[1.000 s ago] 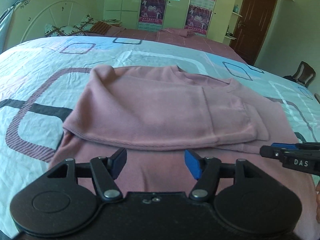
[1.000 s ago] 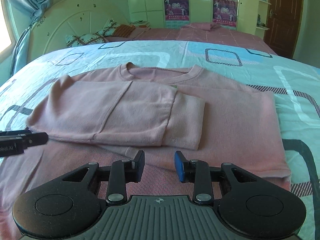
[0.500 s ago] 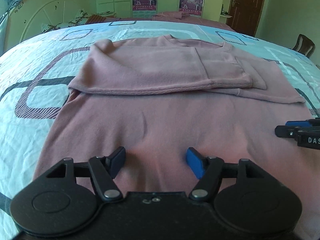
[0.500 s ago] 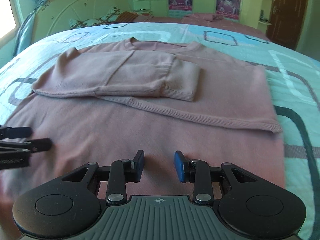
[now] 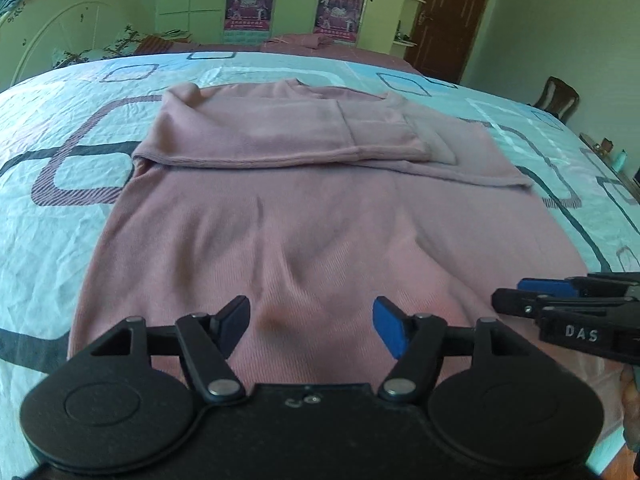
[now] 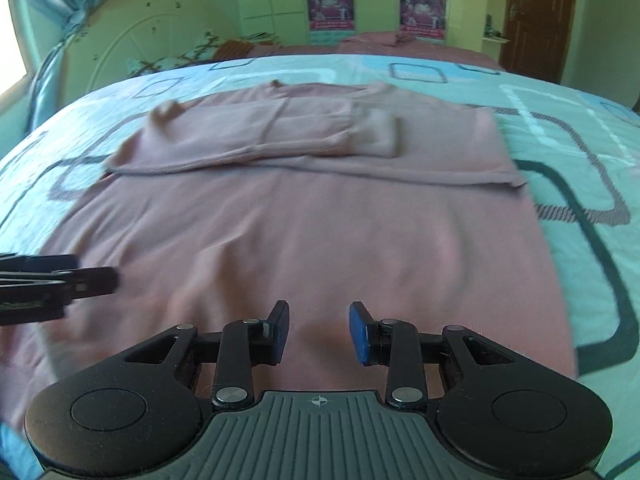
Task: Fold small clothes
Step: 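Open both grippers and move them to the sweatshirt hem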
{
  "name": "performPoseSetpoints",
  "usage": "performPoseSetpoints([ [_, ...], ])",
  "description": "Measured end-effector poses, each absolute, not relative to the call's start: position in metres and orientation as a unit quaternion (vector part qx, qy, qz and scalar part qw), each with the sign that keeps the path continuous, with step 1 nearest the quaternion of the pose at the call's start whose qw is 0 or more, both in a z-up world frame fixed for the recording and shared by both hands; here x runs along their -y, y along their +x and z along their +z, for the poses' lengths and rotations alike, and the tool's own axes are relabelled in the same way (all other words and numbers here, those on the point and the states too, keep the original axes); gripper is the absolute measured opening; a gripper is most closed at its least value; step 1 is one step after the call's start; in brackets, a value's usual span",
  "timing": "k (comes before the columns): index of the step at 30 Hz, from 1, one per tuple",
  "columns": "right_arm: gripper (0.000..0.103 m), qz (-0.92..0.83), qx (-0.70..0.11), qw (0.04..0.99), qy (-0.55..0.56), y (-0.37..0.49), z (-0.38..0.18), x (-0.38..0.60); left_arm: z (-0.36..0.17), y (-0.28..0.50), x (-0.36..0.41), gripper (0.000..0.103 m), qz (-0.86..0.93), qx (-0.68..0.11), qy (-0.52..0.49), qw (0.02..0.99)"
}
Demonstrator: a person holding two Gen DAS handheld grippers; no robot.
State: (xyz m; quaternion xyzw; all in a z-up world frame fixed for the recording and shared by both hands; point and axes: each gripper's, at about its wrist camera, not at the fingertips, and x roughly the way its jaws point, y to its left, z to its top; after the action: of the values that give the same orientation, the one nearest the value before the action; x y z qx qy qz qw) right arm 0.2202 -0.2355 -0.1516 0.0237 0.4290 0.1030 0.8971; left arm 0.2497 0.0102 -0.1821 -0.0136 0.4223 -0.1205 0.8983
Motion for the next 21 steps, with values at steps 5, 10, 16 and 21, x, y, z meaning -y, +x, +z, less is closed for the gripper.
performPoseSetpoints([
  [5, 0.033, 0.084, -0.443, 0.893, 0.004, 0.193, -0.165, 0.223, -0.199, 0.226, -0.019, 0.066, -0.12, -0.439, 0.021, 0.89],
  [10, 0.033, 0.031, -0.444, 0.896, -0.005, 0.172, -0.168, 0.256, -0.197, 0.203, -0.049, 0.068, -0.109, -0.437, 0.027, 0.893],
  [16, 0.033, -0.006, -0.442, 0.897, 0.009, 0.15, -0.162, 0.277, -0.192, 0.189, -0.075, 0.068, -0.083, -0.439, 0.003, 0.895],
  [21, 0.033, 0.013, -0.433, 0.901, 0.017, 0.138, -0.153, 0.26, -0.179, 0.181, -0.07, 0.066, -0.097, -0.43, -0.013, 0.898],
])
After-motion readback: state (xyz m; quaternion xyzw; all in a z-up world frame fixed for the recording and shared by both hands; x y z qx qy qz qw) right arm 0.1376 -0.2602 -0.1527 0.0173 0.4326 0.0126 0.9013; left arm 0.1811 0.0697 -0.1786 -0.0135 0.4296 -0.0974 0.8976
